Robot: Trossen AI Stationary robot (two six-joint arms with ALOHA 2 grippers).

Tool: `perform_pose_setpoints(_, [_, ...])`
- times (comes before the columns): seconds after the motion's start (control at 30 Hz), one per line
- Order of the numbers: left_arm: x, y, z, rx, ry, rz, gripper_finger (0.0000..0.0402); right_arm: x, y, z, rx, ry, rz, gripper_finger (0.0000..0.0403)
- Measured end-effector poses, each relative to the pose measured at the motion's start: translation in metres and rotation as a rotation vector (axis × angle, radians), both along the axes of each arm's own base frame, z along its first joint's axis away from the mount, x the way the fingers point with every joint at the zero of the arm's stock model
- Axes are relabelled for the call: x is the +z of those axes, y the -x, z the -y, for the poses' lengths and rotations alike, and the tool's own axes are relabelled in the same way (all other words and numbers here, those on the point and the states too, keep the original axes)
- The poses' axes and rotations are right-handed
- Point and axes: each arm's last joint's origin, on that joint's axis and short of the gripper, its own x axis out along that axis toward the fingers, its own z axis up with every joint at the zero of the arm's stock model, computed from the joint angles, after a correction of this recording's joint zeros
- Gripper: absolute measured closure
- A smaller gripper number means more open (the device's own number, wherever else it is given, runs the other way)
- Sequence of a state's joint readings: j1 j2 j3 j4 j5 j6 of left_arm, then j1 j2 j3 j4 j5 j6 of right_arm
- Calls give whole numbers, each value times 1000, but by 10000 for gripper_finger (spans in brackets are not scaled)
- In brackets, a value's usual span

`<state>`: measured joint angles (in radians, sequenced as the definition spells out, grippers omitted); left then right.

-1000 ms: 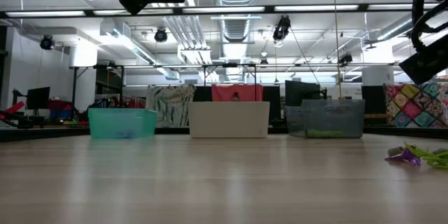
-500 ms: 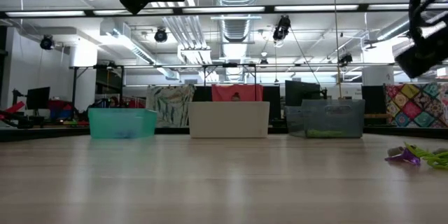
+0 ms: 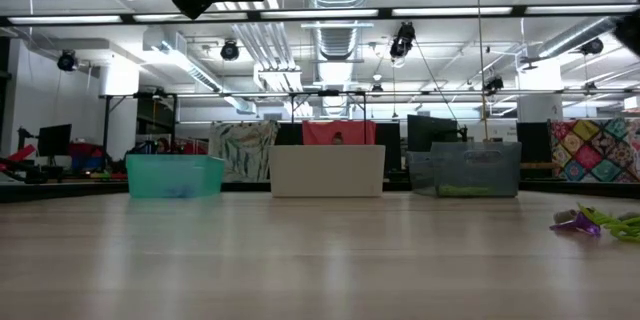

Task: Sort Halloween decoration
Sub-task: Put the white skull toy into the white bin

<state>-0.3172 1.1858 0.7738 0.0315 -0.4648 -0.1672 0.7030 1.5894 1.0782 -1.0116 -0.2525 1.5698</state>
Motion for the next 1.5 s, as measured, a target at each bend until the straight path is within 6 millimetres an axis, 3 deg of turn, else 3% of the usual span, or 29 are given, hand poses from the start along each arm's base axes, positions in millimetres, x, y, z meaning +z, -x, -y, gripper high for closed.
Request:
perform_pose_setpoints(0.27, [0, 0, 0, -2, -5, -1, 324, -18, 24, -1, -78, 79, -87, 289])
perform_pose_setpoints(0.8, [0, 0, 0, -2, -5, 1, 324, -44, 31, 6, -123, 76, -45, 276])
perform_pose_setpoints(1.3, [0, 0, 0, -2, -5, 1, 324, -47, 30, 5, -131, 50, -21, 360])
perform_pose_setpoints(1.5, [1, 0, 0, -2, -3, 5, 324, -46, 30, 5, -111, 44, -16, 372])
